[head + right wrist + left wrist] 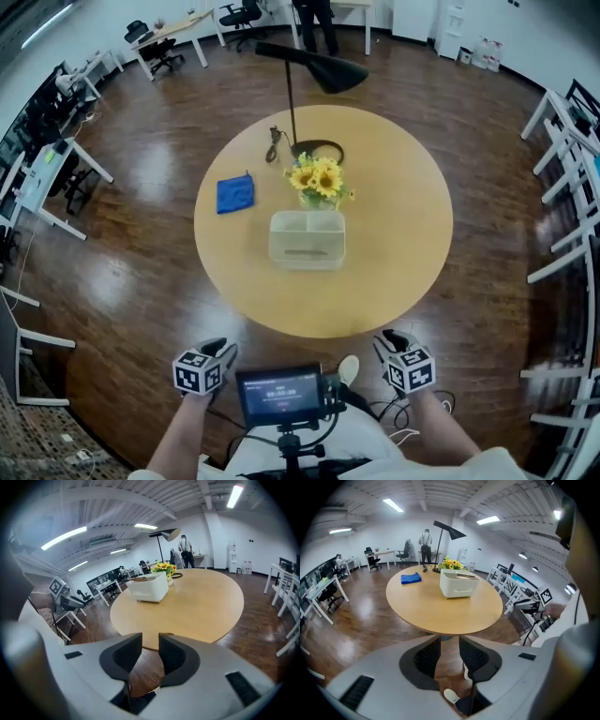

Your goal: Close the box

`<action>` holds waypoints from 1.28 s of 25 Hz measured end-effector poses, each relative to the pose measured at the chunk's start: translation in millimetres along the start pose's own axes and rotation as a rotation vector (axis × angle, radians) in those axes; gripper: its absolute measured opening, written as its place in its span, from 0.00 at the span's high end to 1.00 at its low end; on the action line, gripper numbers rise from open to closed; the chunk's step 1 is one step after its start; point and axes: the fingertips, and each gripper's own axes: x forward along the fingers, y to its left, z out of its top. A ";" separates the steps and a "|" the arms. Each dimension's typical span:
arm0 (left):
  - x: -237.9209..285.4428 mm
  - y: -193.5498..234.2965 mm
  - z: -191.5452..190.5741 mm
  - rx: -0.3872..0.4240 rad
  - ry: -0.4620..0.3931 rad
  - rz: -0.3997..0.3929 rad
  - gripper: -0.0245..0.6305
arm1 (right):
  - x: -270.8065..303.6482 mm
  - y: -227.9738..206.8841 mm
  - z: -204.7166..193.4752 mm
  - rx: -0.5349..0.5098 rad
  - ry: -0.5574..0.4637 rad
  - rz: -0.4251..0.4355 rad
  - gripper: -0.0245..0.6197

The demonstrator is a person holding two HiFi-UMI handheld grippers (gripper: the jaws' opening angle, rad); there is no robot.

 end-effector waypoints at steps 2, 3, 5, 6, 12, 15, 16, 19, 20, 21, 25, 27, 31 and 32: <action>-10.3 11.0 -12.2 -0.029 -0.027 -0.013 0.76 | -0.4 10.0 -2.4 -0.002 0.009 -0.015 0.78; -16.2 17.8 -16.6 -0.030 -0.042 -0.018 0.76 | -0.1 15.0 -2.5 0.006 0.005 -0.023 0.78; -28.3 33.1 -25.0 -0.027 -0.074 -0.030 0.77 | 1.4 25.6 -0.4 0.028 -0.021 -0.040 0.78; -33.6 39.9 -31.3 -0.031 -0.088 -0.036 0.77 | 2.0 30.2 0.1 0.041 -0.039 -0.048 0.78; -53.4 67.3 -91.7 0.006 -0.110 -0.042 0.77 | -11.8 58.5 -30.3 0.104 -0.100 -0.150 0.78; -64.1 79.3 -113.7 0.025 -0.111 -0.031 0.77 | -22.4 68.6 -53.3 0.082 -0.098 -0.232 0.78; -68.1 80.8 -119.8 0.023 -0.115 -0.035 0.77 | -26.0 70.4 -61.1 0.073 -0.100 -0.255 0.78; -79.3 85.2 -135.4 0.020 -0.138 -0.029 0.77 | -31.0 76.0 -83.9 0.048 -0.085 -0.295 0.78; -82.6 88.8 -139.2 0.015 -0.145 -0.021 0.77 | -30.6 80.4 -88.1 0.043 -0.076 -0.297 0.78; -86.4 92.0 -142.9 0.005 -0.151 -0.013 0.77 | -30.1 85.6 -90.5 0.040 -0.066 -0.295 0.78; -100.4 80.1 -155.1 -0.025 -0.158 -0.016 0.77 | -35.4 106.0 -85.6 0.030 -0.062 -0.282 0.78; -103.4 74.1 -158.2 -0.014 -0.155 -0.019 0.77 | -40.6 113.4 -80.3 0.024 -0.072 -0.277 0.78; -110.2 80.2 -163.2 -0.010 -0.157 -0.014 0.77 | -42.0 114.8 -84.0 0.008 -0.074 -0.273 0.78; -110.3 81.0 -163.3 -0.011 -0.159 -0.015 0.77 | -39.5 111.4 -88.8 0.005 -0.072 -0.272 0.78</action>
